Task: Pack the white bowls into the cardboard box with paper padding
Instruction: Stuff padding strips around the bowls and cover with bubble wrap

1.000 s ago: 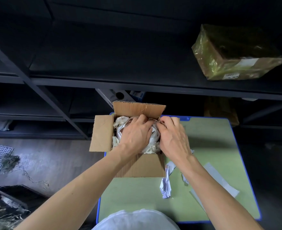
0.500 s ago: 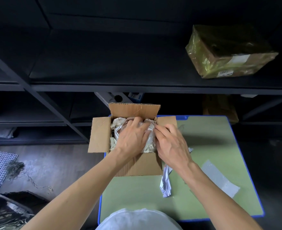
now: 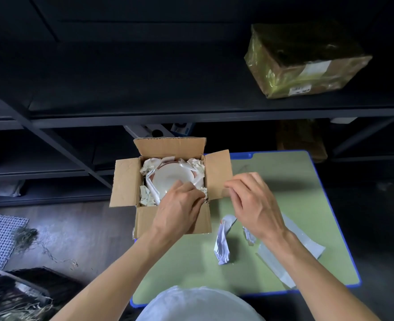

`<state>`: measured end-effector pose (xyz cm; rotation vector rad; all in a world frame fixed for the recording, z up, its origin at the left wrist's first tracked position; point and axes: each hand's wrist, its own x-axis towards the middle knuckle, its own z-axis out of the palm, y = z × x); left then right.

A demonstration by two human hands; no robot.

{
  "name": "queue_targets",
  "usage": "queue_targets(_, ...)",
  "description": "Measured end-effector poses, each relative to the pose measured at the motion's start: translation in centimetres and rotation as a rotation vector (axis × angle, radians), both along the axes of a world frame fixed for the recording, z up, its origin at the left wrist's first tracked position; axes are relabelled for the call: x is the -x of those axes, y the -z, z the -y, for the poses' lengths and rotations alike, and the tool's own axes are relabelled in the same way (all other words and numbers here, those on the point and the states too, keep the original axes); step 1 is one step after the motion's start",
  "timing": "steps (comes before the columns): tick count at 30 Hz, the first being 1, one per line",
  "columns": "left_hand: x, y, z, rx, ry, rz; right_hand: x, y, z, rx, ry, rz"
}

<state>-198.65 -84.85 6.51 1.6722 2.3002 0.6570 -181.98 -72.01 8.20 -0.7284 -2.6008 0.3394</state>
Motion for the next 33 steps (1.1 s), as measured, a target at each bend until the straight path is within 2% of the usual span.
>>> queue_targets(5,-0.8,0.2,-1.0,0.081,-0.034,-0.150,0.6,0.1,0.9,-0.024,-0.190,0.080)
queue_targets(11,-1.9,0.0,-1.2,0.222,-0.045,-0.225,0.8,0.8,1.0,0.016,-0.200,0.104)
queue_targets(15,-2.3,-0.2,-0.6,0.171,-0.101,-0.160,-0.4,0.7,0.4,0.003,-0.206,0.036)
queue_targets(19,-3.1,-0.5,1.2,0.022,-0.165,-0.093,-2.3,0.5,-1.1,0.011,-0.157,0.006)
queue_targets(25,-6.2,-1.3,1.5,-0.124,-0.148,-0.060,-4.6,1.3,-2.1,0.082,-0.176,0.088)
queue_targets(31,-11.0,0.4,1.6,0.028,-0.018,0.043,-7.1,4.8,-2.4,0.204,-0.186,0.338)
queue_targets(33,-12.4,2.2,1.5,0.136,0.000,0.059,-8.1,6.1,-2.6,0.249,-0.161,0.404)
